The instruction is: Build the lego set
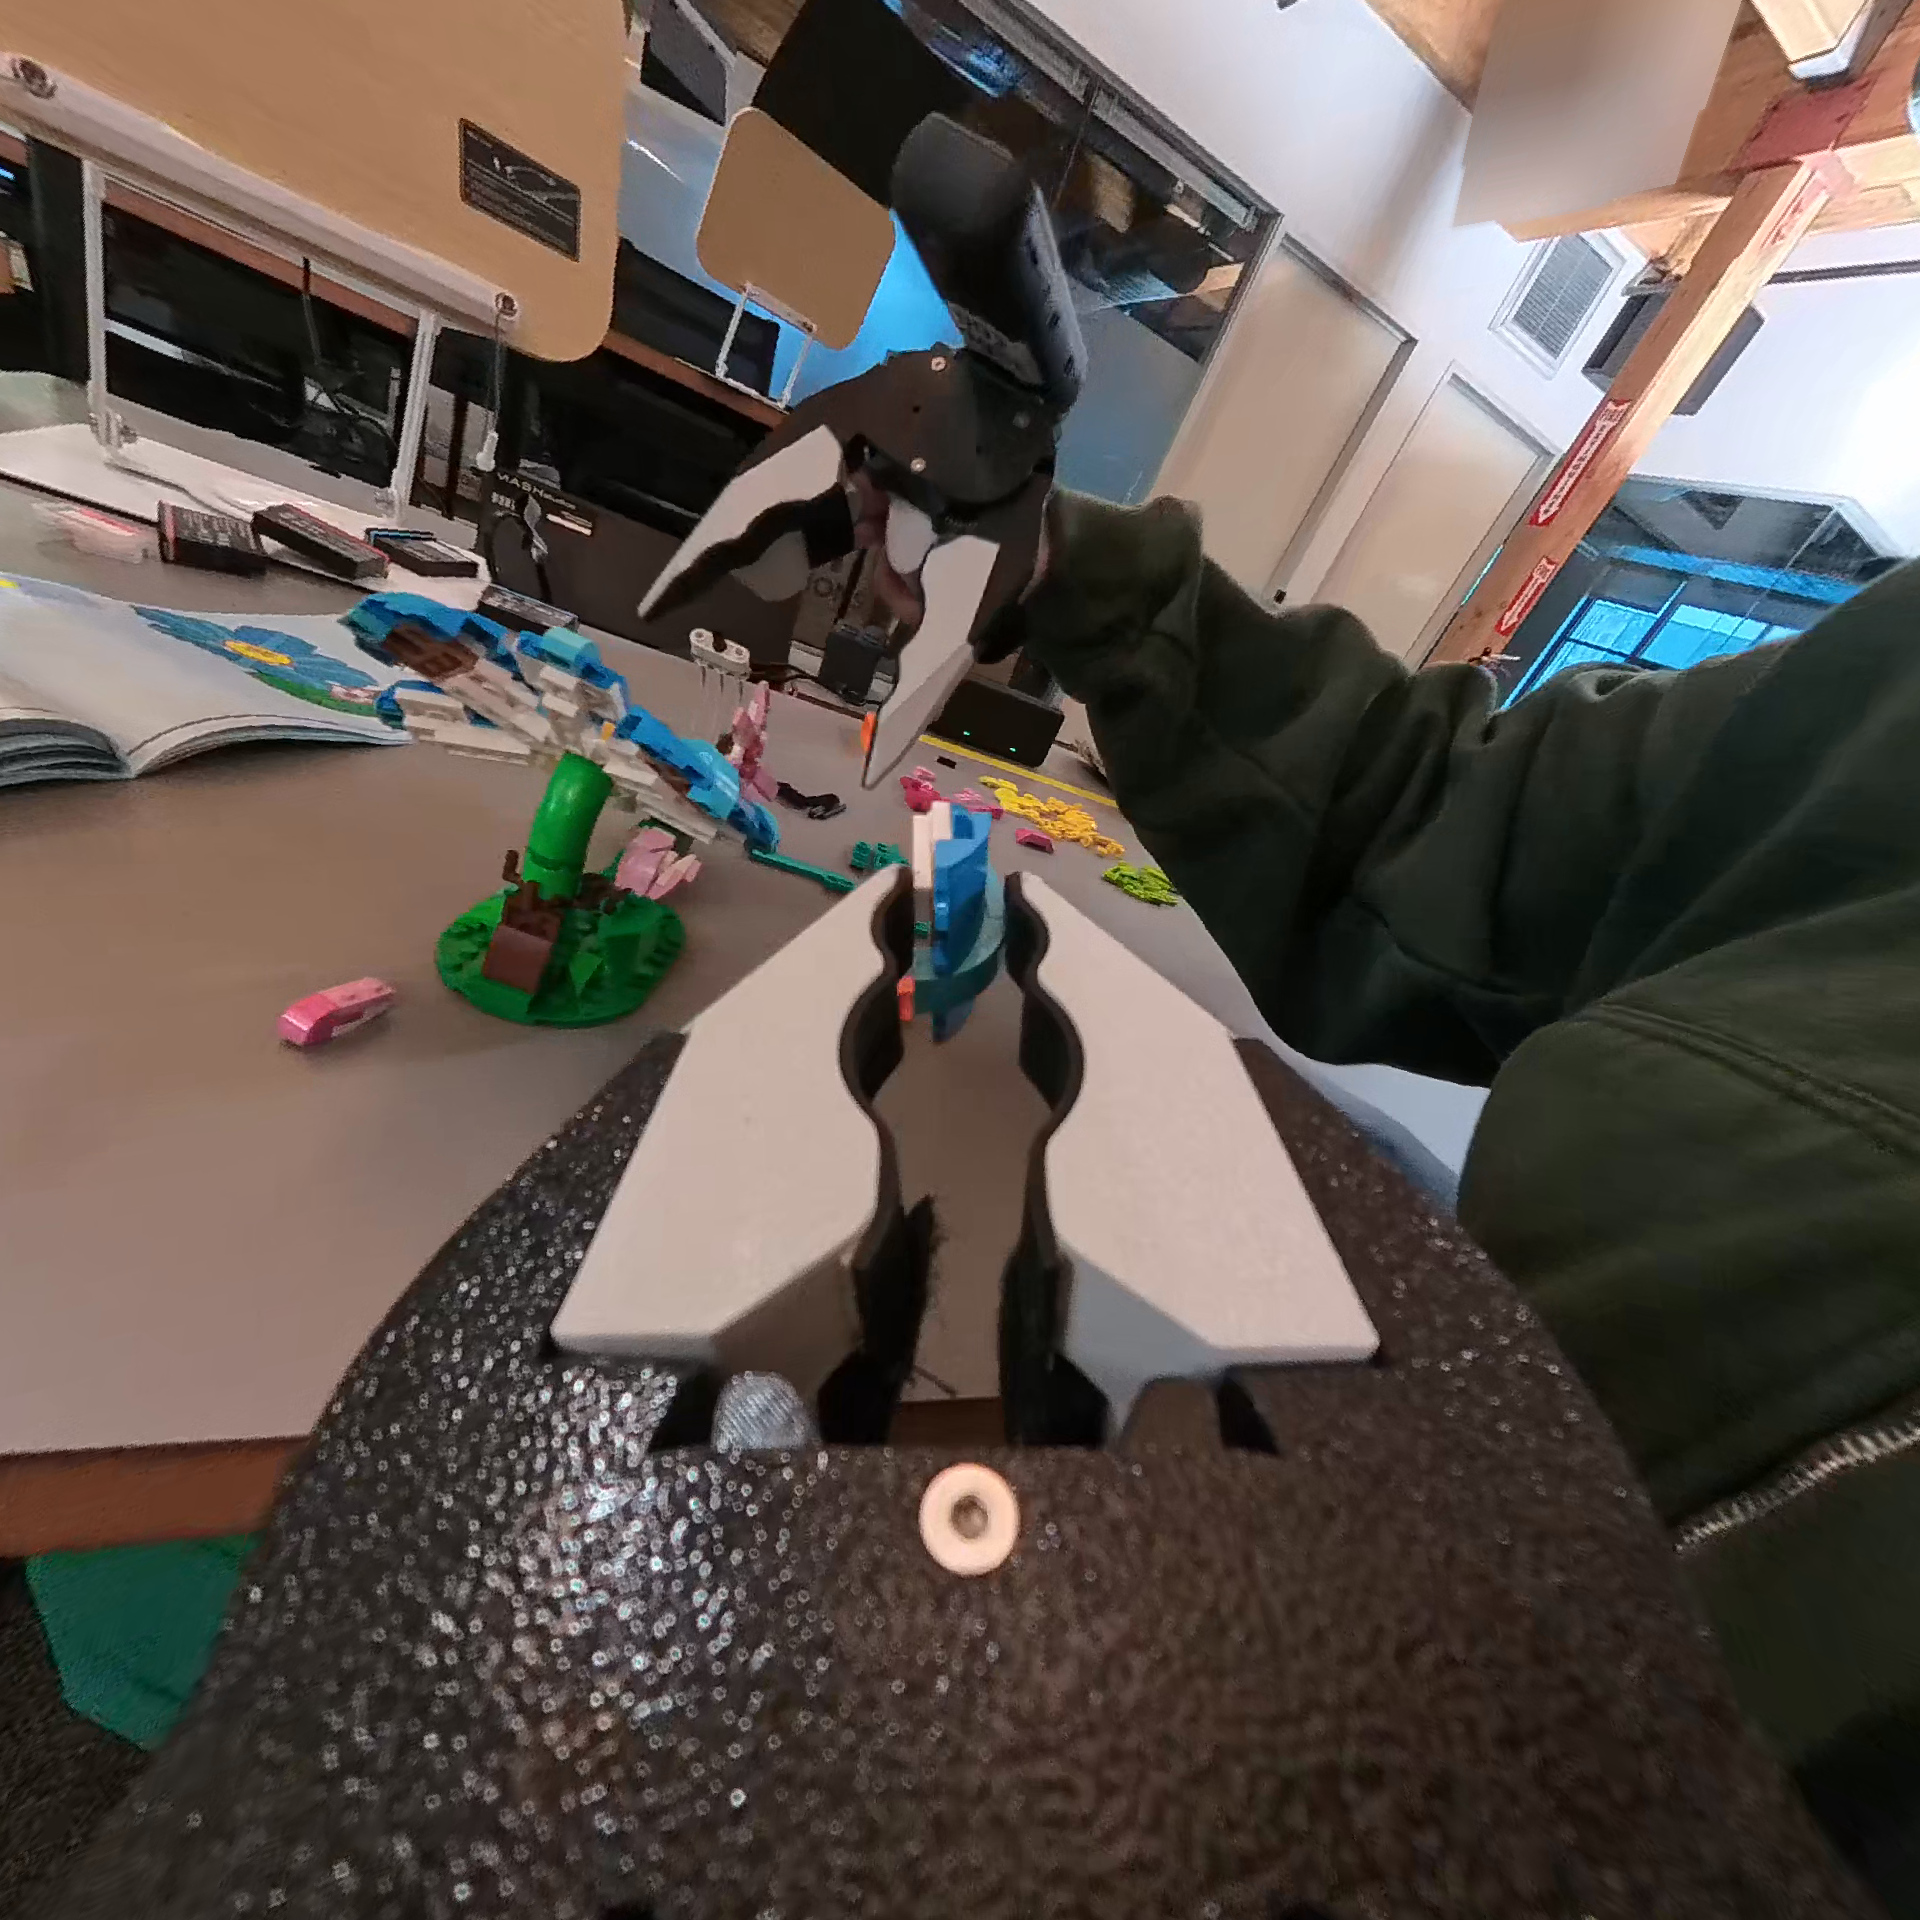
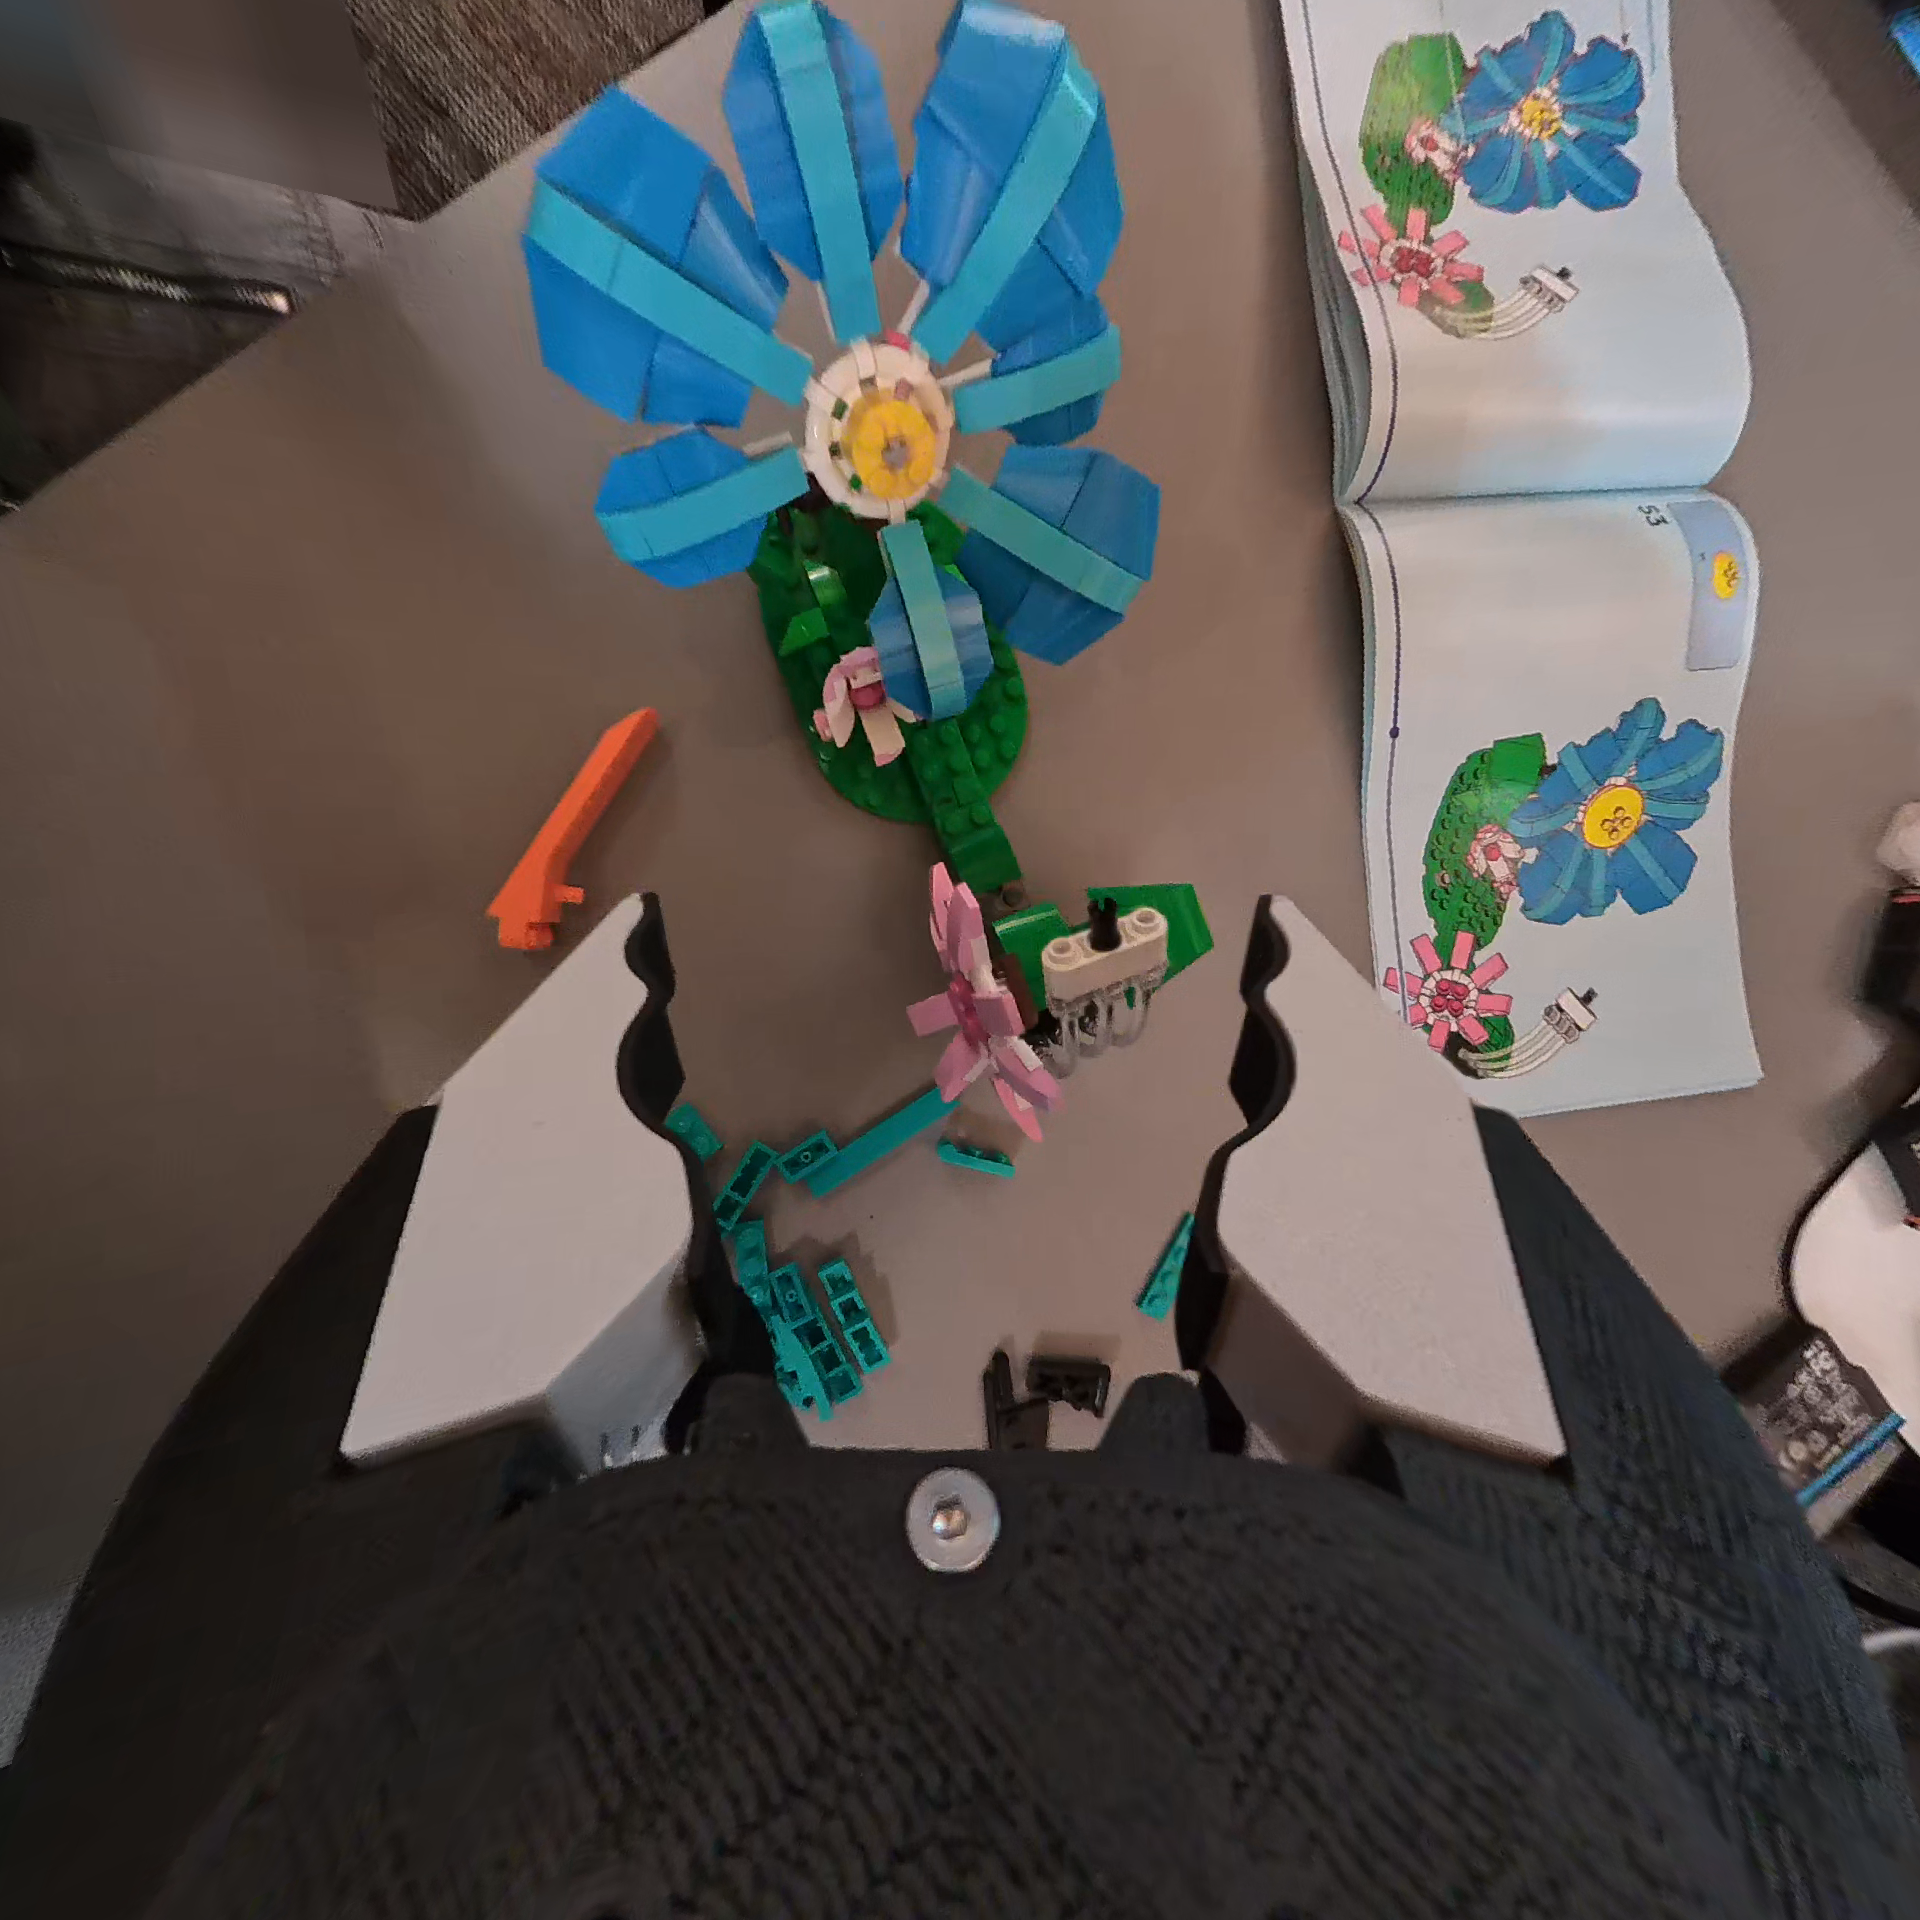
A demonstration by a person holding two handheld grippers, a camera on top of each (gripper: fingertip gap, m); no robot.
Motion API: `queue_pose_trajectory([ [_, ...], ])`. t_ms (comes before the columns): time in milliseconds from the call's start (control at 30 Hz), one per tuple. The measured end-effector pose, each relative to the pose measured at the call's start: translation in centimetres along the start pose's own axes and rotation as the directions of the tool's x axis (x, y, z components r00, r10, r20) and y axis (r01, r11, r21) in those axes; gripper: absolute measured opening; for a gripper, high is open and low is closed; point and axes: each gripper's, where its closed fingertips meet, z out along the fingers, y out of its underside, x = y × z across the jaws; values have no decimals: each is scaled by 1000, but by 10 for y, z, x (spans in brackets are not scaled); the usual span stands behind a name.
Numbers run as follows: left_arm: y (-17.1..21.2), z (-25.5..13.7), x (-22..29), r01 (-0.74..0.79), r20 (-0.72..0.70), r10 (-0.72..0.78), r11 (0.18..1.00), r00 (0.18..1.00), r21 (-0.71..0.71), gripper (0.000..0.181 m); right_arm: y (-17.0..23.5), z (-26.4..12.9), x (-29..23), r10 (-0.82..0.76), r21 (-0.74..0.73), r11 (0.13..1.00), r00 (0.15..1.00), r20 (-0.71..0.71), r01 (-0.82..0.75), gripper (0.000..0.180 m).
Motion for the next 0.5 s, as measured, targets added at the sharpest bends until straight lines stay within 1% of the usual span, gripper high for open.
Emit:
queue_pose_trajectory([
  [33,0,0,2,3,-4,-3,1000,1000,0,15,1,3,-1,-8,-12,1000,1000,5,8,110],
  [167,1,-1,9,6,-19,-6,1000,1000,-1,15,8,15,-6,1,-76,997,998,62,4,111],
  [300,3,-6,14,11,-23,-11,1000,1000,1,15,19,21,-10,63,-142,989,991,115,-47,108],
  [433,1,-13,14,17,-16,-16,1000,1000,14,15,21,19,-16,125,-157,982,982,142,-102,105],
  [500,0,-17,14,20,-13,-19,1000,1000,22,15,21,15,-23,146,-167,979,976,159,-120,101],
])
